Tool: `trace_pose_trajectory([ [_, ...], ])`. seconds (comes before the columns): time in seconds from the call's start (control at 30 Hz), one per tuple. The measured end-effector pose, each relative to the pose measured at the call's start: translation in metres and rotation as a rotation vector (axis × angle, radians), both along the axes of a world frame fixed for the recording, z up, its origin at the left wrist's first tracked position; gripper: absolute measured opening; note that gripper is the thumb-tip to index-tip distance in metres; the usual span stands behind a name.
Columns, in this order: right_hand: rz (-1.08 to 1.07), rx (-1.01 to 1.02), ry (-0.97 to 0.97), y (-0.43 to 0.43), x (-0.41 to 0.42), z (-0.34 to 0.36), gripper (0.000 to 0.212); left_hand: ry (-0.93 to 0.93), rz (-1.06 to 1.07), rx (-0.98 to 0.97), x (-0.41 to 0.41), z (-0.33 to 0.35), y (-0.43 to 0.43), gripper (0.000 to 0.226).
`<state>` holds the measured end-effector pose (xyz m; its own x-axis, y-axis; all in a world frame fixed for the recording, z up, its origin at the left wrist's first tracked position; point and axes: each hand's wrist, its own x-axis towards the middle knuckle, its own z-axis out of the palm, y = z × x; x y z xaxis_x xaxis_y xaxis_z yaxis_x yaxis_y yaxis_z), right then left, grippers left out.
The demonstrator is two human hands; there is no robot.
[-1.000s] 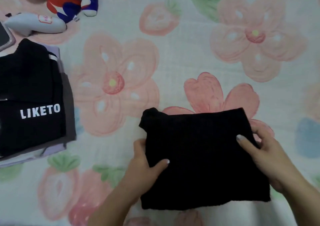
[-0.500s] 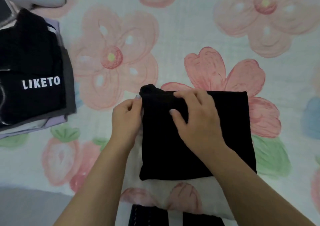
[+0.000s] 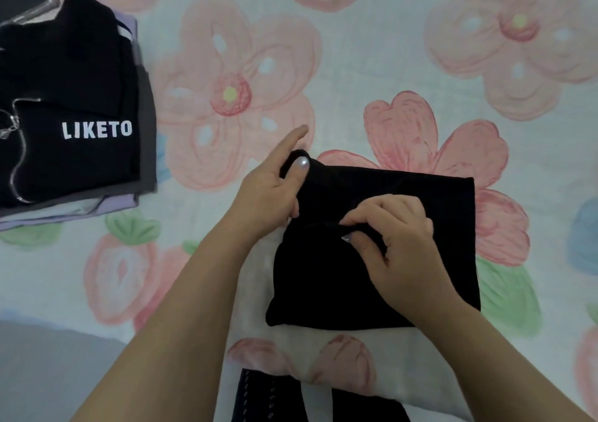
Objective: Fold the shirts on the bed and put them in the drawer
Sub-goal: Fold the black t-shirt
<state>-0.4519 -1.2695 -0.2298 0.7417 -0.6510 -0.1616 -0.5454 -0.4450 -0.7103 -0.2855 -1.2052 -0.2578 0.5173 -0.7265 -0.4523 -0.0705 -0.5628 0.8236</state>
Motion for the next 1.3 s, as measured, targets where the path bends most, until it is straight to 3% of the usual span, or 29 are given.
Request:
trace_pose_trajectory([
  [0.13, -0.068, 0.019, -0.017, 0.007, 0.003, -0.002, 0.017, -0.133, -0.095, 0.109, -0.004, -0.005, -0.021, 0.01],
  [0.27, -0.097, -0.005, -0.042, 0.009, 0.003, -0.002, 0.018, -0.331, 0.11, 0.12, -0.02, -0.011, -0.019, 0.025],
  [0.37, -0.082, -0.005, -0.049, 0.01, 0.0, -0.001, 0.017, -0.004, 0.452, 0.011, -0.026, -0.011, -0.013, 0.027],
  [0.43, -0.078, -0.007, -0.052, 0.011, -0.001, -0.001, 0.017, 0.165, 0.475, -0.03, -0.027, -0.009, -0.011, 0.032],
  [0.63, -0.091, 0.029, -0.056, 0.011, 0.001, -0.001, 0.018, 0.128, 0.126, -0.055, -0.017, -0.008, -0.007, 0.056],
  [0.93, -0.055, 0.054, -0.08, 0.01, 0.009, 0.002, 0.019, 0.284, 0.148, -0.178, -0.016, -0.017, 0.009, 0.079],
  [1.07, -0.046, 0.059, -0.068, 0.01, 0.01, 0.001, 0.017, 0.117, 0.104, -0.121, -0.018, -0.016, 0.015, 0.072],
  [1.2, -0.047, 0.048, -0.08, 0.009, 0.019, 0.003, 0.015, -0.137, 0.052, 0.007, -0.014, -0.014, 0.022, 0.051],
  [1.3, -0.062, -0.016, -0.08, 0.008, 0.03, 0.005, 0.017, -0.45, -0.04, 0.126, -0.015, -0.011, 0.029, 0.028],
])
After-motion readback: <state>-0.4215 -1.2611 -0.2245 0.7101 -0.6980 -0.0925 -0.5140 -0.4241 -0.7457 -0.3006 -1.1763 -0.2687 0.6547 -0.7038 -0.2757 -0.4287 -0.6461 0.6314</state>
